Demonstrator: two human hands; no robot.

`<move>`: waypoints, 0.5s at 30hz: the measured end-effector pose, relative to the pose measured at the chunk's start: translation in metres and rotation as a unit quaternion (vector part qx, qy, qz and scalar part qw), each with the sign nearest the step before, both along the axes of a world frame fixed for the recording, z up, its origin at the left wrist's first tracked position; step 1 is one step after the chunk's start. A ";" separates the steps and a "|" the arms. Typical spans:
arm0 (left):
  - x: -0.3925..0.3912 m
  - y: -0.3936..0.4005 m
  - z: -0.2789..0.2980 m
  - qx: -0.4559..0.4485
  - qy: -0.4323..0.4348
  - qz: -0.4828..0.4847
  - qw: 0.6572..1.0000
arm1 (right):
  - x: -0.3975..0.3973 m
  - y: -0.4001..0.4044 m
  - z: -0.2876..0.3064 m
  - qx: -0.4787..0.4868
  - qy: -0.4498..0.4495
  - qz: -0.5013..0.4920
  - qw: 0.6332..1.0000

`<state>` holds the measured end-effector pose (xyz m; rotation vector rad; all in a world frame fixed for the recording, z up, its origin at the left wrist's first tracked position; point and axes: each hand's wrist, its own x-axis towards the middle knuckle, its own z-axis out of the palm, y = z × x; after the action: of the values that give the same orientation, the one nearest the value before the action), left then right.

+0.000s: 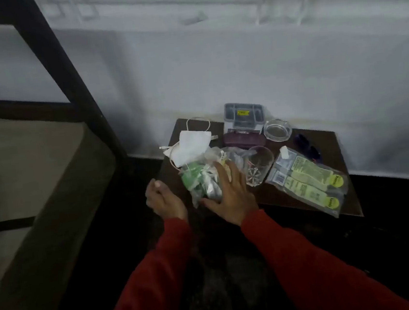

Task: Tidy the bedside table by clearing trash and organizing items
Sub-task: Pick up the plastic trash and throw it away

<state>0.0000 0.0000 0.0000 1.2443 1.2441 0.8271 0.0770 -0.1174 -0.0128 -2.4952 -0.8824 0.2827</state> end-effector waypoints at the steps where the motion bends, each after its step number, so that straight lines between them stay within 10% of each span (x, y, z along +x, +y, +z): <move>1: 0.006 0.002 -0.002 -0.033 0.013 0.000 0.999 | 0.004 0.011 -0.004 -0.012 0.001 0.003 1.000; 15: 0.044 0.003 -0.016 -0.187 0.009 -0.096 0.978 | 0.015 0.010 0.007 0.106 -0.095 -0.037 0.989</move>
<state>0.0437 0.0031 -0.0162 1.0448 1.2056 0.4178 0.0918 -0.1076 -0.0060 -2.3752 -0.8439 -0.0735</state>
